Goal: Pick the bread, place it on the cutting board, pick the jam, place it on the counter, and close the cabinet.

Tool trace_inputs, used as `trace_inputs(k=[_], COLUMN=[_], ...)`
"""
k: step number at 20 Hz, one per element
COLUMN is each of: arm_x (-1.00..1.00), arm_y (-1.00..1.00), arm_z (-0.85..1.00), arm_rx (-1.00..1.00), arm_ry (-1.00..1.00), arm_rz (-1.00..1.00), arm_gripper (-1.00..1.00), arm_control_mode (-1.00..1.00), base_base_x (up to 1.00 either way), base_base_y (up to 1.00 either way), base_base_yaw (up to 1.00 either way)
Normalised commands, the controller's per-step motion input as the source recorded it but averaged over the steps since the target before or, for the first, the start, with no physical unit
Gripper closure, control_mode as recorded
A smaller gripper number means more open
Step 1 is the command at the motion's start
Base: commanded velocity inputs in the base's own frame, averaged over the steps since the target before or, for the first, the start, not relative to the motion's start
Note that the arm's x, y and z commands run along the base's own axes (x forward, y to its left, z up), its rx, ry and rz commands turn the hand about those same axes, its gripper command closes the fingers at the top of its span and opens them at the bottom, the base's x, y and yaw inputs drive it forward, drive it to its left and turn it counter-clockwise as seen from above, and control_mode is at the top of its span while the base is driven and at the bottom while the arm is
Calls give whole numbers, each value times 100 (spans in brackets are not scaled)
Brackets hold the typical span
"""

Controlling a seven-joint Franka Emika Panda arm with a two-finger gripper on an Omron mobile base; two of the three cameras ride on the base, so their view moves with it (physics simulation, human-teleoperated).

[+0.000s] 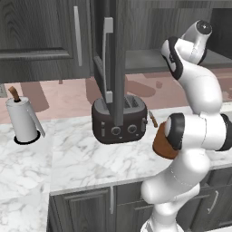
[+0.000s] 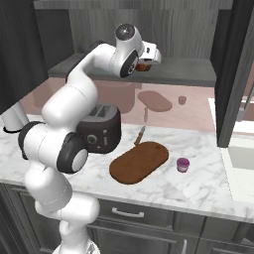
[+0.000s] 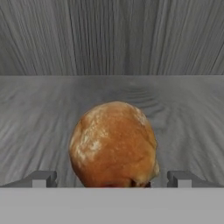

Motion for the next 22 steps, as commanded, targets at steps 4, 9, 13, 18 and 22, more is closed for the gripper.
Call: trace_inputs(k=[4, 9, 13, 18, 22], arm_x=[14, 14, 13, 8, 4], arm_y=[0, 0, 0, 0, 0], arm_z=[0, 0, -1, 0, -2], arm_rx=[0, 0, 0, 0, 0], arm_ry=[0, 0, 0, 0, 0], arm_rz=[0, 0, 0, 0, 0], arm_gripper=[-100, -100, -100, -100, -100], arm_control_mode=[-100, -100, -100, -100, -100], base_base_x=[0, 0, 0, 0, 0], base_base_y=[0, 0, 0, 0, 0], base_base_yaw=[0, 0, 0, 0, 0])
